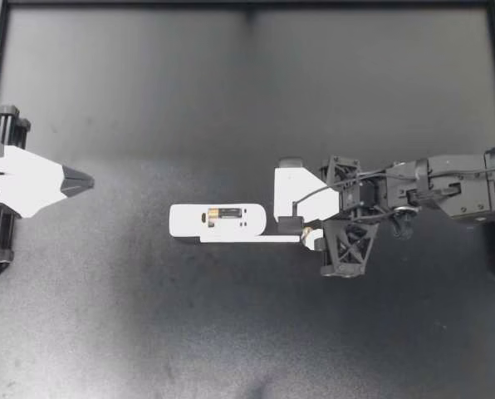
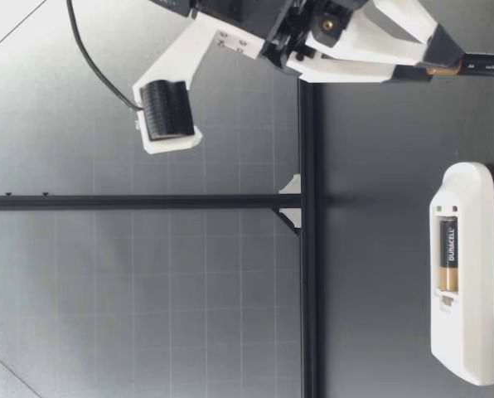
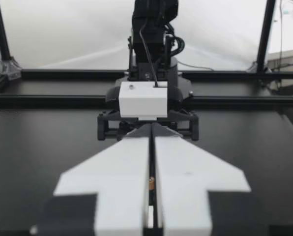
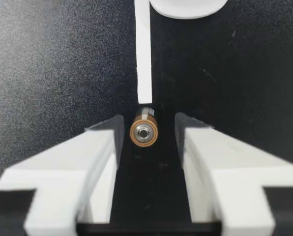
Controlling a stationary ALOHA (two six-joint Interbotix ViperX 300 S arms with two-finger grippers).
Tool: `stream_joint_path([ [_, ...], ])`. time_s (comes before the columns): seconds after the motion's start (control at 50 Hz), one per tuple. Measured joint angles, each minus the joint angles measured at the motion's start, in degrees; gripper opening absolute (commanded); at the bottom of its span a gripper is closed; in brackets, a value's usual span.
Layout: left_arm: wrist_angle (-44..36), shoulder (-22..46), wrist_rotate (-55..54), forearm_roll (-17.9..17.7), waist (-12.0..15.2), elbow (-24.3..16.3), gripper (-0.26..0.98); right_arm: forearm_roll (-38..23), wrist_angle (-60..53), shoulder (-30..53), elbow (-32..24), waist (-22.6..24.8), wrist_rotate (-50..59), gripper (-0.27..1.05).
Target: Place the battery into the slot of the remote controller.
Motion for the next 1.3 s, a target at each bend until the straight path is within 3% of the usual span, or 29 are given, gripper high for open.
stream_joint_path([
  [0.2, 0.00, 0.00, 0.00, 0.00, 0.00, 0.00, -0.15, 0.00, 0.00, 0.44, 0.00, -0.09, 0.00, 0.37],
  [0.66, 0.18, 0.00, 0.18, 0.00, 0.00, 0.18, -0.15, 0.00, 0.09, 0.70, -0.35, 0.35, -0.18, 0.02],
  [0.86, 6.50, 3.87, -0.35, 0.00, 0.18, 0.00, -0.15, 0.00, -1.23, -3.96, -0.09, 0.44, -0.18, 0.00],
  [1.06, 15.29, 13.54, -0.53, -0.26, 2.02, -3.60, -0.15, -0.09, -20.13, -8.53, 5.10, 0.44, 0.18, 0.00],
  [1.2, 20.30, 21.27, -0.53, -0.26, 3.08, -7.03, -0.15, 0.00, -41.75, -7.21, 9.32, 0.18, 0.18, -0.01],
  [1.3, 23.03, 26.28, -0.44, -0.26, 3.96, -9.23, -0.15, 0.44, -51.06, -4.13, 9.76, -0.53, 0.26, -0.01],
])
